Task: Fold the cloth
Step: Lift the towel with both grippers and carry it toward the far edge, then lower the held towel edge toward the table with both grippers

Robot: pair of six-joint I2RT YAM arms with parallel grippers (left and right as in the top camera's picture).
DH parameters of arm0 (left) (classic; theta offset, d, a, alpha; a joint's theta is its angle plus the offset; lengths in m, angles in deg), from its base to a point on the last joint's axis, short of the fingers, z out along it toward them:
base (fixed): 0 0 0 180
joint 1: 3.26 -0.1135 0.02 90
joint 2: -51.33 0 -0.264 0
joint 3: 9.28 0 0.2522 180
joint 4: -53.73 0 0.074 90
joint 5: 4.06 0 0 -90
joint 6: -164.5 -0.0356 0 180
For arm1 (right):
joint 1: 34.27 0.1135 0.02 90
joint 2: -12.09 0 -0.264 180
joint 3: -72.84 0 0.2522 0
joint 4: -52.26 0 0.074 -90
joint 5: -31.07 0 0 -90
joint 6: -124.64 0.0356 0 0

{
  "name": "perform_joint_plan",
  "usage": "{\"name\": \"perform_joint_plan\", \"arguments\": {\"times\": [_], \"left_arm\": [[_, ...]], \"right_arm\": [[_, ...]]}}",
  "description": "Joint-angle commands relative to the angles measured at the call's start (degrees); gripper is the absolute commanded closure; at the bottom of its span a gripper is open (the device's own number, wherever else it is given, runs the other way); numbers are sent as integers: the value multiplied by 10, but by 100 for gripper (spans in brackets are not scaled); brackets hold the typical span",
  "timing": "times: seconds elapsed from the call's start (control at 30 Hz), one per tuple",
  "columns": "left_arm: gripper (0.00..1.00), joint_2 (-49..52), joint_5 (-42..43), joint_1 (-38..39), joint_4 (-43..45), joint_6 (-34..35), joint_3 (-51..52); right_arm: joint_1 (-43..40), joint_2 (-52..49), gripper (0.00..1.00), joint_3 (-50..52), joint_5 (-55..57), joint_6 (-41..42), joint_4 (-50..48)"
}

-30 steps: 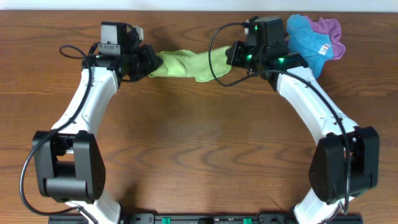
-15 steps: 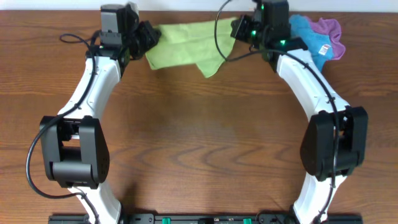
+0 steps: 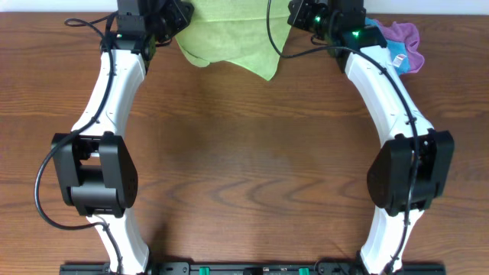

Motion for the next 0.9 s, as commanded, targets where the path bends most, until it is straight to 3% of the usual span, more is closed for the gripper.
{"name": "perform_joint_plan", "arguments": {"times": [0.0,0.27,0.43,0.87], "left_arm": [[94,1,-11,-13,0,-2,-12],[94,2,-21,-13,33,5,-12],[94,2,8,-12,6,3,-12],[94,0,57,-12,-291,-97,-12]], "right_arm": [[-13,-10,99,-17,14,-11,-1],[-15,-10,99,-18,21,-13,-17],[-12,-10,99,-18,11,-28,14],[-3,0,99,-18,-37,-90,183]]}}
